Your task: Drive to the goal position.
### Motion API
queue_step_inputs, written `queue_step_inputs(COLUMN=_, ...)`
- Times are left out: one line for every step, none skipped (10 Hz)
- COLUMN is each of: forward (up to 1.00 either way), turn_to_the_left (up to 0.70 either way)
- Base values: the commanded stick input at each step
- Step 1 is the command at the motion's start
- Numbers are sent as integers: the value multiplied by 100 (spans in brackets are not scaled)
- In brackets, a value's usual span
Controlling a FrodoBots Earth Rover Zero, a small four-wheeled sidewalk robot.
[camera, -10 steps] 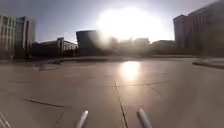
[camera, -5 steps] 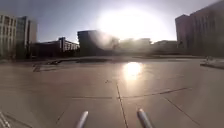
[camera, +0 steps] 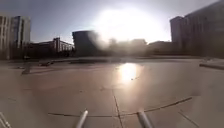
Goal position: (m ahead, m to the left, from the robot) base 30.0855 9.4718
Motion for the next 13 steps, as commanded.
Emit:
queue_step_inputs(forward=100, turn_to_the_left=0)
queue_step_inputs(forward=100, turn_to_the_left=-6)
queue_step_inputs(forward=100, turn_to_the_left=-27)
queue_step_inputs(forward=100, turn_to_the_left=-27)
queue_step_inputs(forward=100, turn_to_the_left=-27)
queue_step_inputs(forward=100, turn_to_the_left=-27)
queue_step_inputs(forward=100, turn_to_the_left=-27)
queue_step_inputs(forward=100, turn_to_the_left=-6)
queue_step_inputs(forward=100, turn_to_the_left=0)
queue_step_inputs(forward=100, turn_to_the_left=0)
queue_step_inputs(forward=100, turn_to_the_left=0)
queue_step_inputs(forward=100, turn_to_the_left=0)
queue_step_inputs(forward=100, turn_to_the_left=0)
